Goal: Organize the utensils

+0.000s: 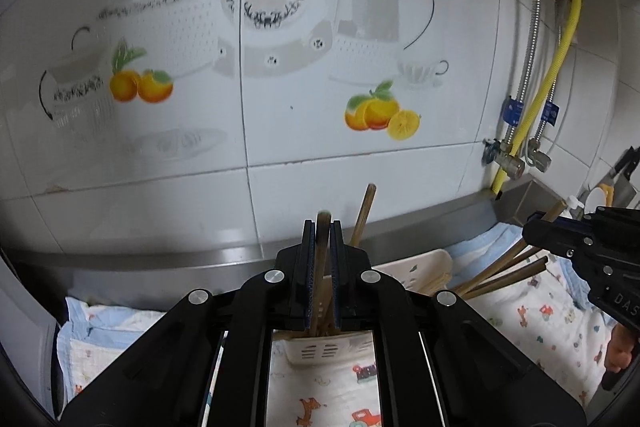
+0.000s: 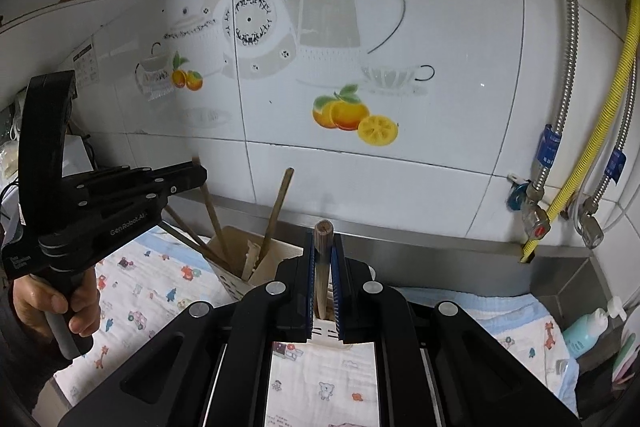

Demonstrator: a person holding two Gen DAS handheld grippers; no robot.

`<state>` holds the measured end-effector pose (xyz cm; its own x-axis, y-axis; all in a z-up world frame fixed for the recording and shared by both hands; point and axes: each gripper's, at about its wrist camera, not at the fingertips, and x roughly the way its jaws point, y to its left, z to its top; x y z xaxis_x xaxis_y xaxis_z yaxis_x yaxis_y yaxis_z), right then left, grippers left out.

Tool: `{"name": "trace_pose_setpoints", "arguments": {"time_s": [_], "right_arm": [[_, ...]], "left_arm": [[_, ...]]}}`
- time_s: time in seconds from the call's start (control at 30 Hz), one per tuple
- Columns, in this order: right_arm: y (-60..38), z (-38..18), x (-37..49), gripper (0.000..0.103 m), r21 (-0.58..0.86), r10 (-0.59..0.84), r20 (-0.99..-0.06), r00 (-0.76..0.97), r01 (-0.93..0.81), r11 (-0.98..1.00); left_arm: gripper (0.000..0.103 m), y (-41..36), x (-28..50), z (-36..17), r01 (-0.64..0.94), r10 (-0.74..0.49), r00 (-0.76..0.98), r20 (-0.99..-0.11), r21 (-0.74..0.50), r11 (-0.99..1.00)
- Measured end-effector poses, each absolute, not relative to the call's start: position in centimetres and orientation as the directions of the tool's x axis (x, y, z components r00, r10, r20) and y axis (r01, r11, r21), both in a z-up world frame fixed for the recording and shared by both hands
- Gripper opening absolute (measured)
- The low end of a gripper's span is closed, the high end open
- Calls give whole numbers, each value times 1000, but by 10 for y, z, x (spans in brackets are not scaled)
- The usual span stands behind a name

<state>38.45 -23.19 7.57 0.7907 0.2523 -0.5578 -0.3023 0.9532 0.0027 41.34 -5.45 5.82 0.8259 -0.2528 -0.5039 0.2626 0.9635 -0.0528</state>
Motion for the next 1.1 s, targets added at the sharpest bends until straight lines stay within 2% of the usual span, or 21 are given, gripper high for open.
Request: {"name": "trace_pose_setpoints", "arguments": {"time_s": [0.37,0.47,0.57,0.63,0.73,0.8,0.9,0.97,1.0,1.1], "right_arm": [[-238,80,378,9,1,237,-547,803,-283,959],[-240,83,374,15,-3,228,-541,810,-274,962],[-244,85,368,21,6,225,-533,816,-262,965],[-245,85,363,24,6,224,-531,817,-261,965],[-248,86,354,36,14,224,-521,824,-254,967],[-248,87,346,36,11,221,-512,830,-251,968],[-246,86,334,43,-1,212,-503,838,-246,969],[-244,84,325,47,-7,212,-498,841,-249,969],[-243,84,321,52,-11,211,-496,842,-249,969],[-240,82,306,56,-32,193,-486,853,-238,971]], "left_arm": [[10,-49,404,63,257,-250,829,-500,-55,965],[24,-46,399,66,248,-243,835,-494,-56,967],[30,-43,392,70,239,-236,842,-484,-58,969],[37,-40,386,72,231,-231,846,-480,-61,971],[46,-39,376,75,229,-229,851,-472,-58,972],[57,-36,367,77,222,-222,856,-467,-56,973],[70,-33,353,78,205,-205,867,-454,-50,977],[73,-29,343,77,196,-195,869,-454,-46,980],[77,-27,338,77,194,-195,869,-454,-49,980],[85,-22,324,75,189,-191,871,-454,-50,981]]}}
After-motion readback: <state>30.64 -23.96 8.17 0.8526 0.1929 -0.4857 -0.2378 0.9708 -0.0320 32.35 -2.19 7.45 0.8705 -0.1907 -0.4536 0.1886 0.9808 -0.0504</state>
